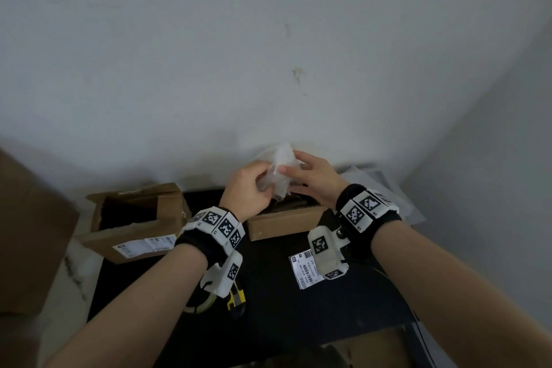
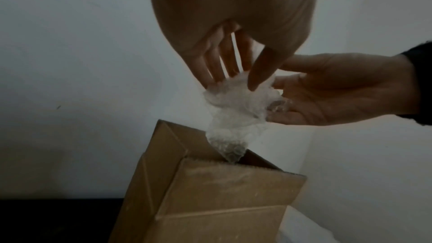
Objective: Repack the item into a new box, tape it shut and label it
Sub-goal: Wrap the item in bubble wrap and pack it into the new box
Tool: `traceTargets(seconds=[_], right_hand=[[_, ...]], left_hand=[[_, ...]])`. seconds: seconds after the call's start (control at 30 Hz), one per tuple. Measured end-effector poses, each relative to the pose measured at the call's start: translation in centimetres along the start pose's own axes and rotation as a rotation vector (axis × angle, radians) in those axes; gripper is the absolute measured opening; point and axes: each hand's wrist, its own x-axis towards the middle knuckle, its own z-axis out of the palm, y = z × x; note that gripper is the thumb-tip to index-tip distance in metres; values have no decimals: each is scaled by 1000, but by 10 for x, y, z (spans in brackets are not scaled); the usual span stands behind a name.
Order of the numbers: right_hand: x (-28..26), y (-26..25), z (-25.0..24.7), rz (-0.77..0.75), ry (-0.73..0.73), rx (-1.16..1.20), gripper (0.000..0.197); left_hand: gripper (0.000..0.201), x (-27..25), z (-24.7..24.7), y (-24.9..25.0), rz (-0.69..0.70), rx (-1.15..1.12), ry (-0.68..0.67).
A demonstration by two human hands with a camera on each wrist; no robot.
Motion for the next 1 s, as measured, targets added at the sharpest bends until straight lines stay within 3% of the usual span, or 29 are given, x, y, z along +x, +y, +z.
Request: traceTargets(seconds=[0.1, 0.23, 0.27, 0.4, 0.57, 0.7, 0.87, 1.0], right_hand=[[4, 6, -3, 4, 65, -58, 47], [10, 18, -7, 22, 120, -113, 36], [12, 19, -8, 26, 128, -135, 34], [23, 30, -8, 30, 163, -352, 31], [34, 41, -9, 31, 249, -641, 26], [35, 42, -1, 58, 230, -850, 23], [43, 56, 27, 135, 239, -861, 25], [45, 64, 39, 145, 251, -973, 13]], left_hand=[[38, -8, 2, -13, -19, -13, -99], [33, -21, 7, -35, -159, 108, 93], [31, -25, 9, -41, -195, 156, 90], [27, -37, 16, -59, -341, 249, -84], [20, -35, 9, -54, -375, 201, -62], [46, -41, 8, -54, -486, 207, -68], [79, -50, 9, -59, -547, 132, -107], [87, -55, 13, -62, -517, 146, -115]])
